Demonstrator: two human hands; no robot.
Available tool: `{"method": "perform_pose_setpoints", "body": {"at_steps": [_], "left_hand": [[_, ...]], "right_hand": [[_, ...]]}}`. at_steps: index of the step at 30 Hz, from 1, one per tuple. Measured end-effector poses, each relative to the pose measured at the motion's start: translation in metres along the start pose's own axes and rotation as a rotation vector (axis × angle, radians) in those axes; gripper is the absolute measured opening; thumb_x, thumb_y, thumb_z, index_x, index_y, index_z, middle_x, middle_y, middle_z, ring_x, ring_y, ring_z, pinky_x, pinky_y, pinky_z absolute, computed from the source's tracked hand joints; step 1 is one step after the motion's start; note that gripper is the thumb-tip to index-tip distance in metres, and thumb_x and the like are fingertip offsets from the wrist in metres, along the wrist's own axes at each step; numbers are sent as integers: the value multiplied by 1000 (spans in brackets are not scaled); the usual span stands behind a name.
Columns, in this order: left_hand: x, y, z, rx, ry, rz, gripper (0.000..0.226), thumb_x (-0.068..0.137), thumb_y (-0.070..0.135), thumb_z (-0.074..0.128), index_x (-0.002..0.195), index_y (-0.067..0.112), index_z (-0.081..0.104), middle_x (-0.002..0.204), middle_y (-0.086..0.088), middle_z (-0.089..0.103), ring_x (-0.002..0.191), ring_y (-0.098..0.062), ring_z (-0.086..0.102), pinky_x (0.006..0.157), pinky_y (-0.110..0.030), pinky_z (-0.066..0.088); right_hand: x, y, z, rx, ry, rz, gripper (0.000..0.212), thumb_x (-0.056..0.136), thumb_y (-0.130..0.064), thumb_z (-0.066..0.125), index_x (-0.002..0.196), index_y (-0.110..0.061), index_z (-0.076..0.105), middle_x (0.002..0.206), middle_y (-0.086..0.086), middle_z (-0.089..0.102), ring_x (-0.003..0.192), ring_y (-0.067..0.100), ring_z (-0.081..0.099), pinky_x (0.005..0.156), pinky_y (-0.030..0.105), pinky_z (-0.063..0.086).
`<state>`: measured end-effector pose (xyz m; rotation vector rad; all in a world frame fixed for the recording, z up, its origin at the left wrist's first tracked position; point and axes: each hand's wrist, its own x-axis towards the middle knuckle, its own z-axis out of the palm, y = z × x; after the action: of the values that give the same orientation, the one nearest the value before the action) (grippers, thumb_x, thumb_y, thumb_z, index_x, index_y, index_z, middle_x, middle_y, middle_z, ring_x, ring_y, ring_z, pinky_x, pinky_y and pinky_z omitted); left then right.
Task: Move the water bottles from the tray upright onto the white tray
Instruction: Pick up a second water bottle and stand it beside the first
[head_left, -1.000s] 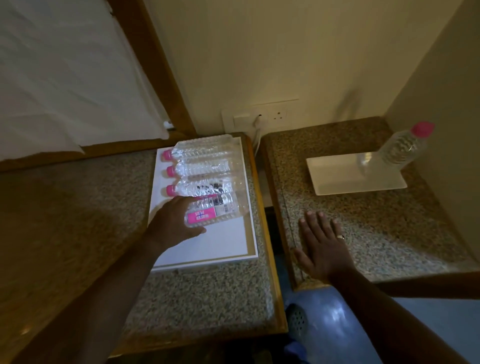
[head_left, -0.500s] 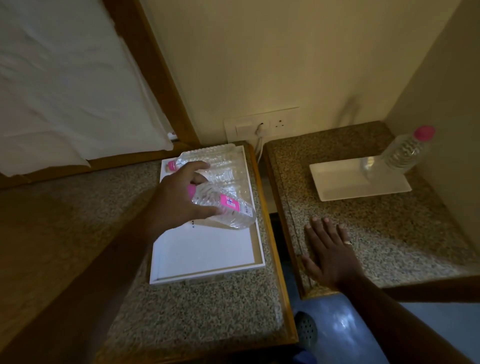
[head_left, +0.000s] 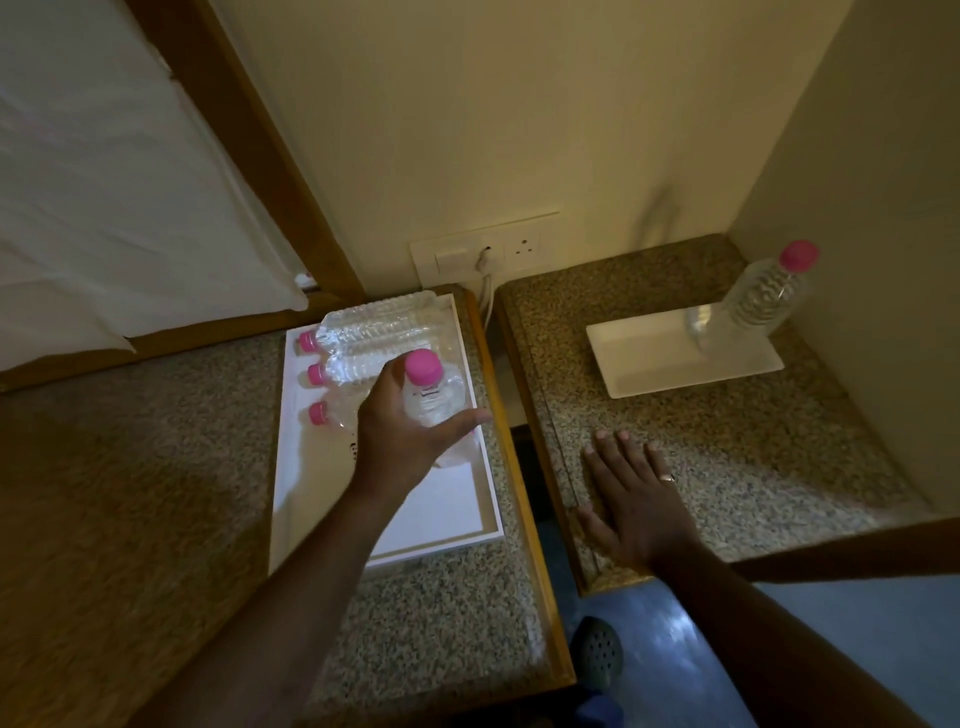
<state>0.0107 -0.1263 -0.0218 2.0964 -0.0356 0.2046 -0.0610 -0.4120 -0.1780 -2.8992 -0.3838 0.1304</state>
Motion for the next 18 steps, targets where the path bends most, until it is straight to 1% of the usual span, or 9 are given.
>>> {"method": "perform_pose_setpoints", "body": {"at_steps": [1,3,5,8,10,12,16,18], "left_hand": [[3,-1,-3,35,-1,12,69,53,61,86,107,33,54,101,6,66,98,-16,62,88,-37,54],[9,1,-5,80,2,31,69,53,60,87,104,25,57,98,2,68,95,-20,65,84,-46,56],[15,7,-6,108,12,53,72,54,62,86,106,19,61,98,-1,71,95,-20,67,82,-48,57],[28,33,3,96,66,84,79,52,71,79,108,19,63,100,-2,72,96,-19,69,82,-47,58],[38,57,13,51,95,111,75,50,75,79,104,26,62,96,5,72,93,-12,69,80,-41,59],[49,82,33,-10,67,149,71,47,70,85,100,30,61,93,11,71,90,-7,68,78,-37,59],[71,117,105,-110,-26,167,73,44,54,93,102,21,65,95,2,74,89,-13,71,79,-41,59],[80,126,146,-112,-83,140,76,43,56,92,105,22,63,97,2,73,91,-12,70,81,-39,58]], "right_hand": [[0,-1,-1,9,0,1,76,95,-61,31,153,-13,29,163,12,19,150,34,10,119,56,6],[-1,-1,-4,34,2,7,75,96,-62,27,152,-13,30,162,11,19,150,34,11,119,55,6],[0,-2,-7,61,-2,11,75,97,-62,24,152,-12,30,162,11,19,150,33,12,119,54,6],[-5,12,-13,64,-8,15,74,98,-62,25,153,-13,29,163,11,17,150,31,12,120,52,9],[-10,29,-17,58,-4,37,74,97,-62,29,153,-13,30,162,12,19,150,32,13,119,50,8],[-13,49,-22,46,1,84,75,97,-63,28,153,-14,28,162,14,20,149,33,16,118,49,5],[-18,74,-28,43,8,144,75,97,-64,26,154,-15,26,161,16,17,149,35,13,118,49,4],[-19,82,-29,48,19,150,75,97,-64,26,154,-15,28,160,19,21,148,38,16,118,52,6]]}}
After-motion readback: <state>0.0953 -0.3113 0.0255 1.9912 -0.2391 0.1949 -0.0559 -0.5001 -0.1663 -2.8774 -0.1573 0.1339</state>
